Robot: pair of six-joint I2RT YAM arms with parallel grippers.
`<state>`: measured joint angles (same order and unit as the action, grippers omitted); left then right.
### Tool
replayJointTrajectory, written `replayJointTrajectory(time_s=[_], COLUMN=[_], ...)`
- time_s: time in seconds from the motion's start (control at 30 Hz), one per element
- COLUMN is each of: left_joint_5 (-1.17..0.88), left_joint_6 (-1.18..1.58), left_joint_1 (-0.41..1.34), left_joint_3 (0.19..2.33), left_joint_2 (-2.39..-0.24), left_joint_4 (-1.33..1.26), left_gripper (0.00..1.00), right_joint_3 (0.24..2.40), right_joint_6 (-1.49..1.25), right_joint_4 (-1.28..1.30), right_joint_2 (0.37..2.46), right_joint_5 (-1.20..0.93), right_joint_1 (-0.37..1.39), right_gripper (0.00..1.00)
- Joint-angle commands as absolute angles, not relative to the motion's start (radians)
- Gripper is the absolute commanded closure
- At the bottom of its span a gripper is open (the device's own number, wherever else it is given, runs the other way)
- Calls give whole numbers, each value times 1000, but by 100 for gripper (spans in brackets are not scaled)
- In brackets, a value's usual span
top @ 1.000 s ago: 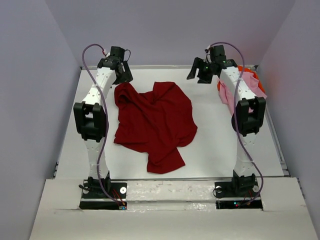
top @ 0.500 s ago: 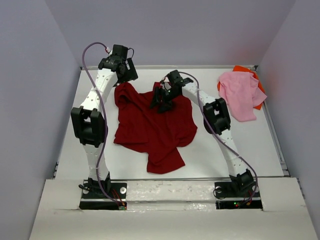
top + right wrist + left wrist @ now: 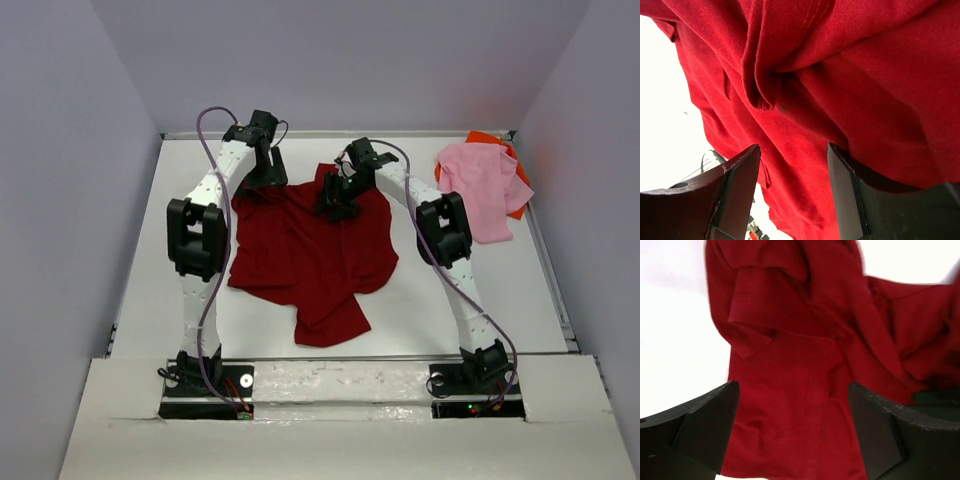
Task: Fold and stack the t-shirts
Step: Flatten out the tshirt
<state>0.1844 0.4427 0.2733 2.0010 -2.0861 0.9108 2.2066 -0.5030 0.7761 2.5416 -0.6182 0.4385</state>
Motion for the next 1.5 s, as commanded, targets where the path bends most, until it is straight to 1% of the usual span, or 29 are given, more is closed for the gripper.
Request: replayJointTrajectory(time_s=[0.0, 0.1, 0.13, 0.17, 0.2, 0.23, 0.33, 0.37, 0.4, 0.43, 0.47, 0.53, 0.57, 0.63, 0.7, 0.83, 0.97, 1.37, 1.47], left_joint_5=[210, 203, 168, 114, 9, -38, -34, -40, -81, -107, -165, -199, -219, -232, -226, -259, -351, -367, -403], left_joint_6=[434, 466, 488, 503, 518, 546, 560, 566, 584, 604, 648, 707, 730, 788, 808, 863, 966, 1037, 1071], left_joint_1=[276, 268, 261, 244, 204, 187, 170, 169, 161, 144, 137, 117, 100, 81, 80, 63, 38, 9, 9], left_joint_3=[2022, 1950, 1915, 1837, 1797, 1764, 1726, 1694, 1668, 1631, 1550, 1468, 1392, 1333, 1293, 1246, 1138, 1108, 1088], left_joint_2=[-2181, -2168, -2149, -2132, -2099, -2088, -2040, -2017, -1991, -1927, -1857, -1789, -1751, -1663, -1612, -1608, -1620, -1667, -1703], left_joint_4=[1040, 1040, 975, 930, 886, 821, 769, 709, 671, 575, 519, 421, 325, 212, 172, 149, 28, -57, -72], left_gripper=[1, 1, 1, 1, 1, 1, 1, 1, 1, 1, 1, 1, 1, 1, 1, 1, 1, 1, 1], right_joint_3=[2137, 2138, 2135, 2131, 2129, 2126, 2122, 2121, 2120, 2118, 2115, 2111, 2106, 2099, 2089, 2100, 2134, 2143, 2143], right_joint_6=[-428, -423, -422, -422, -420, -419, -417, -416, -414, -411, -410, -408, -403, -399, -400, -403, -403, -390, -390], right_joint_4=[824, 822, 818, 815, 812, 810, 807, 805, 804, 804, 804, 805, 802, 802, 795, 792, 798, 804, 804], right_joint_2=[2543, 2537, 2534, 2531, 2530, 2526, 2519, 2517, 2514, 2513, 2513, 2511, 2510, 2507, 2505, 2513, 2529, 2540, 2545], right_joint_5=[-468, -471, -474, -476, -480, -486, -489, -494, -495, -499, -503, -505, -508, -506, -512, -520, -531, -540, -538], right_joint_1=[420, 420, 411, 411, 411, 411, 402, 402, 393, 393, 393, 393, 393, 383, 383, 374, 356, 347, 338], right_gripper=[37, 37, 37, 37, 37, 37, 37, 37, 37, 37, 37, 37, 37, 37, 37, 37, 37, 37, 37])
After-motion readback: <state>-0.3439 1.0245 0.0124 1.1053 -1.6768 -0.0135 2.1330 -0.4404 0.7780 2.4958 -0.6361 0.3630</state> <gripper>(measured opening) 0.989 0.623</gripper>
